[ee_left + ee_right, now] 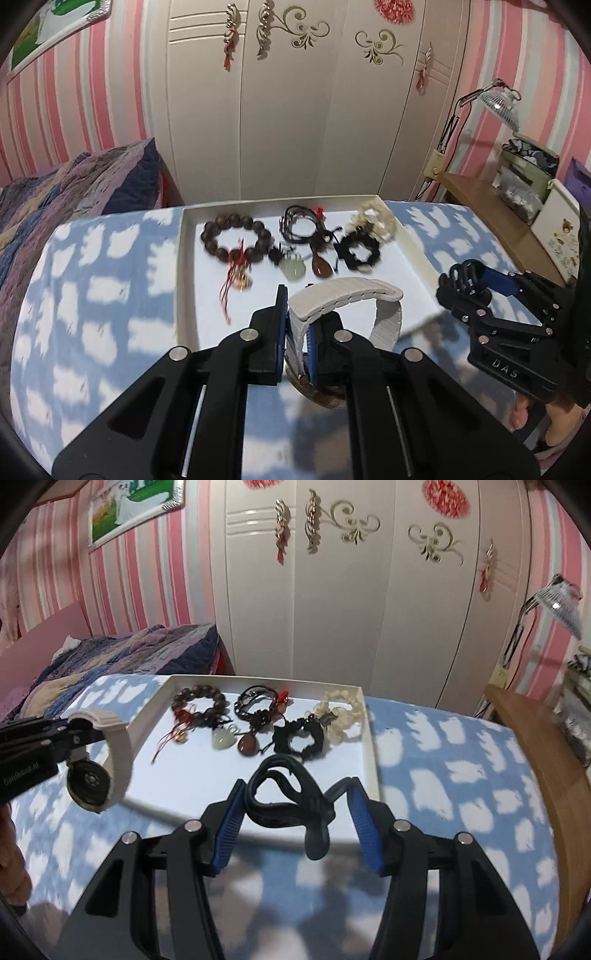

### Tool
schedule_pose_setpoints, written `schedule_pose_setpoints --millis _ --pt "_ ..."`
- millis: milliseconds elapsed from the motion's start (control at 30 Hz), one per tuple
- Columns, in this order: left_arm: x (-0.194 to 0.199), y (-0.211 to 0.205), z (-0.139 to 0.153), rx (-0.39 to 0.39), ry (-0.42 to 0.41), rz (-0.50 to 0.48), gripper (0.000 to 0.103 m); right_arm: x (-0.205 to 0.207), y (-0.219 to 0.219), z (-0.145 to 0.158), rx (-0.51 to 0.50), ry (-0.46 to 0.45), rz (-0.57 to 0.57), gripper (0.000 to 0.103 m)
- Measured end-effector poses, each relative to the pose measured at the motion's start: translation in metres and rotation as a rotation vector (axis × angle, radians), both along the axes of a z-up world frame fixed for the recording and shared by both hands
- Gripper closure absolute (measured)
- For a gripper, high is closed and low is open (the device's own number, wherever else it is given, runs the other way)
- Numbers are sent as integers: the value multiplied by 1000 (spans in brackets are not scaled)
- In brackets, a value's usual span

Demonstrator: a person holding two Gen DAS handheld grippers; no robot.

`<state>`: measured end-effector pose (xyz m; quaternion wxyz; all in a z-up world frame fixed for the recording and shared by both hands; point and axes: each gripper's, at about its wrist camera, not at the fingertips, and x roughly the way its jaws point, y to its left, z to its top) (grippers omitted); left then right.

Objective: Organize jewelry
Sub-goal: 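Carry the watch with the left tool while the right tool carries the claw clip into the tray, then open the left tool to set the watch down while the right tool releases the claw clip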

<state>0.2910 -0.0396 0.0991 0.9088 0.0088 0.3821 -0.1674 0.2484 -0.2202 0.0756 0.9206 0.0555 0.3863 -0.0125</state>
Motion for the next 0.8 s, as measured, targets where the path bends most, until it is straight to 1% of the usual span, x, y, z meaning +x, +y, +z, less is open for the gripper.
schedule_pose_setpoints --millis 100,200,300,367,567,667,800 --pt "30 -7 -18 -7 33 1 96 30 -4 -19 19 30 2 47" --pt "57 -10 -40 -5 75 8 96 50 -4 -38 18 70 -1 47" --pt "72 -11 -58 8 108 12 96 65 -4 -52 20 101 -9 47" --pt "78 -12 -67 21 120 10 96 71 -5 -60 20 119 -15 47" --pt "89 -12 -86 17 179 -5 95 82 -9 -74 50 173 -32 47" --pt "92 -12 -89 20 196 -5 94 87 -11 -79 62 208 -35 47" --pt "98 -11 -95 11 237 -1 93 91 -13 -82 79 216 -42 47"
